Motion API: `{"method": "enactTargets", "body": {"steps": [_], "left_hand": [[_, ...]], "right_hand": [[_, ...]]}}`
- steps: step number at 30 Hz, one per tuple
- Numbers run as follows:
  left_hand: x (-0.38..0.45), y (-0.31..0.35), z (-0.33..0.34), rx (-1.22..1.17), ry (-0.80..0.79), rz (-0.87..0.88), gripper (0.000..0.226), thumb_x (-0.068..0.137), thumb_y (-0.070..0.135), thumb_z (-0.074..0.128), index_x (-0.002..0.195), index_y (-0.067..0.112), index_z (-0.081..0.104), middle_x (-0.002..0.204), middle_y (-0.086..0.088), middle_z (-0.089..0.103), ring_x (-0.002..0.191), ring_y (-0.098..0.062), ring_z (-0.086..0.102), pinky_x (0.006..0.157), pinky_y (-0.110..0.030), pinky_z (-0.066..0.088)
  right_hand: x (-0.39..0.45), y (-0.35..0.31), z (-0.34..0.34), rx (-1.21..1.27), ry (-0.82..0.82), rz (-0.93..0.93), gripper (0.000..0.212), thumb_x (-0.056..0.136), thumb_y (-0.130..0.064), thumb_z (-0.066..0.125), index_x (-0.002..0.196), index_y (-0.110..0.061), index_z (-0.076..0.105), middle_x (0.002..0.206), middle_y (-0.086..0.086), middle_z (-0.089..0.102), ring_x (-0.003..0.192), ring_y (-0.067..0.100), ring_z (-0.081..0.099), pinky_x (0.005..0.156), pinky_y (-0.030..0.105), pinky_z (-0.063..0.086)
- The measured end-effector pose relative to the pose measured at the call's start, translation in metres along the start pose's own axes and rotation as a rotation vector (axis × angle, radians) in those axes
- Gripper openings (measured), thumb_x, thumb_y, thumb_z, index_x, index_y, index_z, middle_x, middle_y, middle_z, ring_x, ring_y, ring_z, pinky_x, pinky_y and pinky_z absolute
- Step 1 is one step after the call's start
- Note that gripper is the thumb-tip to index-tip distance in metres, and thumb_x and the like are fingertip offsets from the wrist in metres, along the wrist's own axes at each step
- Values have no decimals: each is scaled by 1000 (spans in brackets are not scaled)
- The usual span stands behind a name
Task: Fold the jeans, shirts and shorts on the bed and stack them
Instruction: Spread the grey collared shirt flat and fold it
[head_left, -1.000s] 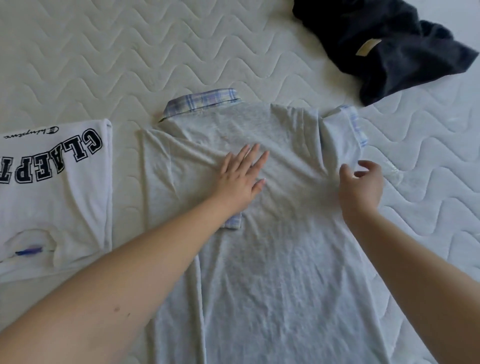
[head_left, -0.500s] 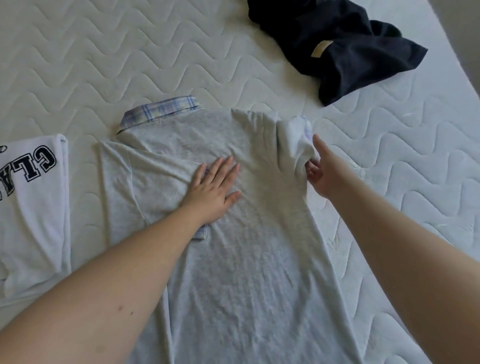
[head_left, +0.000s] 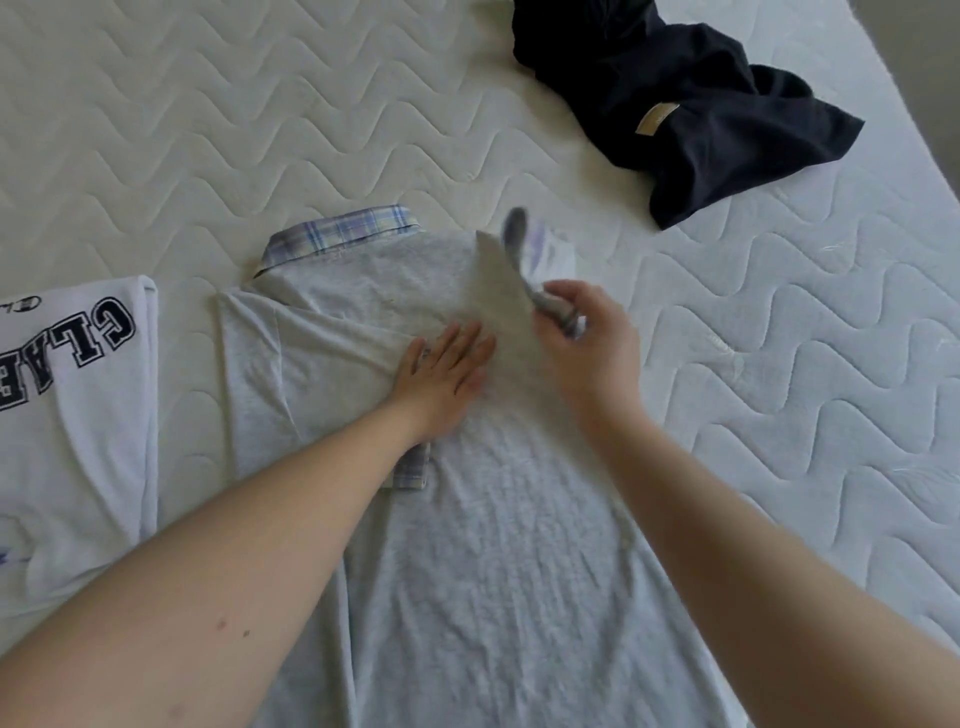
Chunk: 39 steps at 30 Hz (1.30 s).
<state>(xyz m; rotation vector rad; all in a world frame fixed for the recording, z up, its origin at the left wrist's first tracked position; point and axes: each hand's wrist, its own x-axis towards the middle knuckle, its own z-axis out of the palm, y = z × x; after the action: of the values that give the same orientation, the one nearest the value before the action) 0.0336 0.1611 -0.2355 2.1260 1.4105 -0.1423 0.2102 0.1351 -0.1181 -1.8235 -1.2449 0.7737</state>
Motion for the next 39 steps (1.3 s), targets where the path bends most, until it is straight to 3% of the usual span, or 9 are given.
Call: {"method": "enactTargets", "body": {"steps": [2, 4, 6, 12, 19, 25, 29, 33, 39], "left_hand": [[3, 4, -30, -722, 116, -204, 39, 103, 32, 31, 118, 40, 67, 147, 2, 47, 134, -15, 44, 113, -39, 27], [-2, -1, -59, -1273, 246, -469, 48, 100, 51, 36, 86, 35, 78, 112, -5, 73, 102, -21, 68, 93, -35, 49], [-9, -10, -73, -1461, 179, -556, 67, 93, 71, 25, 98, 26, 75, 102, -5, 75, 94, -22, 73, 77, -34, 57], [-9, 6, -59, -1119, 31, -561, 80, 69, 77, 63, 122, 17, 62, 119, -3, 68, 110, -19, 63, 96, -38, 50], [-22, 4, -48, -511, 152, -384, 45, 81, 27, 77, 120, 19, 56, 104, 8, 58, 93, -14, 58, 75, -24, 43], [-35, -15, -63, -852, 328, -428, 11, 91, 24, 67, 81, 27, 64, 88, -4, 70, 79, -18, 64, 71, -28, 51], [-40, -27, -68, -998, 364, -477, 6, 88, 17, 72, 88, 16, 66, 91, -13, 69, 83, -22, 64, 85, -39, 54], [-44, -37, -68, -1129, 413, -625, 17, 80, 19, 80, 83, 19, 62, 96, -8, 68, 91, -22, 65, 88, -35, 52], [-66, -34, -59, -1405, 161, -757, 18, 87, 15, 73, 102, 14, 65, 99, -7, 72, 84, -17, 70, 67, -31, 56]], "right_hand": [[-20, -7, 16, -50, -34, -116, 24, 82, -7, 68, 100, -21, 73, 94, -10, 64, 94, 21, 58, 80, 24, 41], [-42, -8, 31, -116, -115, -215, 24, 80, -5, 69, 98, -20, 73, 96, -7, 64, 95, 22, 56, 81, 24, 39], [-61, -2, 41, -249, -184, -303, 25, 79, -10, 73, 103, -20, 73, 105, -2, 65, 101, 26, 55, 89, 35, 41], [-79, 45, 37, -512, -314, -97, 93, 77, -44, 76, 153, -26, 25, 153, 1, 30, 140, 24, 24, 113, 41, 14], [-88, 65, 37, -754, -296, -355, 75, 75, -32, 81, 142, -25, 49, 116, 4, 56, 107, 29, 51, 101, 46, 32], [-72, 62, 34, -524, -322, -85, 108, 75, -39, 80, 156, -24, 10, 140, 5, 41, 128, 27, 37, 106, 41, 25], [-68, 59, 29, -593, -407, -120, 81, 82, -30, 73, 149, -26, 29, 116, -3, 60, 111, 23, 49, 93, 35, 24], [-81, 46, 32, -462, -353, -211, 29, 76, -16, 74, 103, -19, 62, 93, -4, 58, 92, 23, 52, 81, 33, 28], [-110, 35, 50, -466, -383, -341, 18, 75, -11, 75, 90, -16, 67, 91, -1, 62, 88, 25, 55, 79, 40, 42]]}}
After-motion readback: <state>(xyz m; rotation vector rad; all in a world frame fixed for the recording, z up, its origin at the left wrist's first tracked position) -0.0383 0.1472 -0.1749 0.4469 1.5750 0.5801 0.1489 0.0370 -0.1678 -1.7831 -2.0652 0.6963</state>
